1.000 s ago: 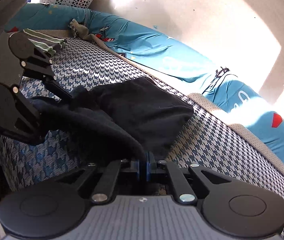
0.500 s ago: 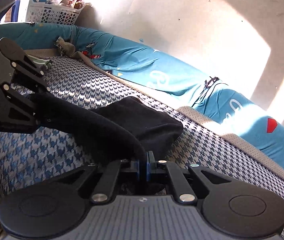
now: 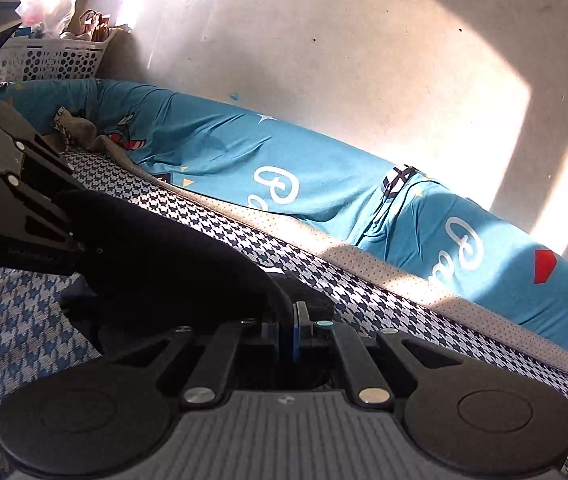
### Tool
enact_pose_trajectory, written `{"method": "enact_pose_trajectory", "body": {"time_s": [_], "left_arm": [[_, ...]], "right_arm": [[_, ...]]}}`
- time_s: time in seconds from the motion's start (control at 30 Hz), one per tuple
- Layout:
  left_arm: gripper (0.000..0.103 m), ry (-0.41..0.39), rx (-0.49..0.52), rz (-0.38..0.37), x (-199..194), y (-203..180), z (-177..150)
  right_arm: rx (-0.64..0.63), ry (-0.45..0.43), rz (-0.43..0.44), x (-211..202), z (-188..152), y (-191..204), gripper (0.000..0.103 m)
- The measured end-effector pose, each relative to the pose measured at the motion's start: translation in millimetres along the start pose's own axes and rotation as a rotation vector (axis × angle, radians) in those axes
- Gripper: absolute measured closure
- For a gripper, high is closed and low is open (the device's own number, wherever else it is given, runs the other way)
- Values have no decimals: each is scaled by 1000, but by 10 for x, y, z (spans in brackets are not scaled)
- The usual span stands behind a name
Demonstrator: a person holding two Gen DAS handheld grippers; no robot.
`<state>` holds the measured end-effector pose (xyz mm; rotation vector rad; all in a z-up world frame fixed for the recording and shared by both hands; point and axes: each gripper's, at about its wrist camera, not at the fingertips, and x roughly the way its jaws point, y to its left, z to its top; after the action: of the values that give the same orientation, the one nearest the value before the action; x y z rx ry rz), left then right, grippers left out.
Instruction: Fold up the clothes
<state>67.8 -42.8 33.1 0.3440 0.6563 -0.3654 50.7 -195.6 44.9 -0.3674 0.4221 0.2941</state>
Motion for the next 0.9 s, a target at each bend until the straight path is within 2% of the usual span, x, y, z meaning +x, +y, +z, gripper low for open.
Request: {"method": "enact_pose_trajectory", "body": {"time_s": [0.47,0.57,0.67,0.73,0.77,0.8,0.83,0.87,0.9], "left_arm": [[92,37,-105,-3,759,260,227],[88,66,-124,-5,935,295,238],[74,90,-178,11,1075,355,233],[62,99,-222,24,1121,401,236],[56,102,-242,35,1135,427,238],[44,102,-259,51,1141,455,240],[34,101,-276,62,1141,483,240],[31,98,-292,66,1136,511,238],[27,95,-309,68,1128,540,239]], "right_arm": [[110,57,-6,781,103,-231,98],[149,82,-6,946,91,-250,98],[187,117,-14,1090,51,-274,98],[217,133,-27,1173,20,-300,96],[239,139,-31,1206,12,-323,91],[262,141,-42,1224,8,-350,87],[283,144,-56,1239,5,-378,78],[303,145,-69,1247,5,-405,68],[330,143,-80,1249,-2,-446,65]]}}
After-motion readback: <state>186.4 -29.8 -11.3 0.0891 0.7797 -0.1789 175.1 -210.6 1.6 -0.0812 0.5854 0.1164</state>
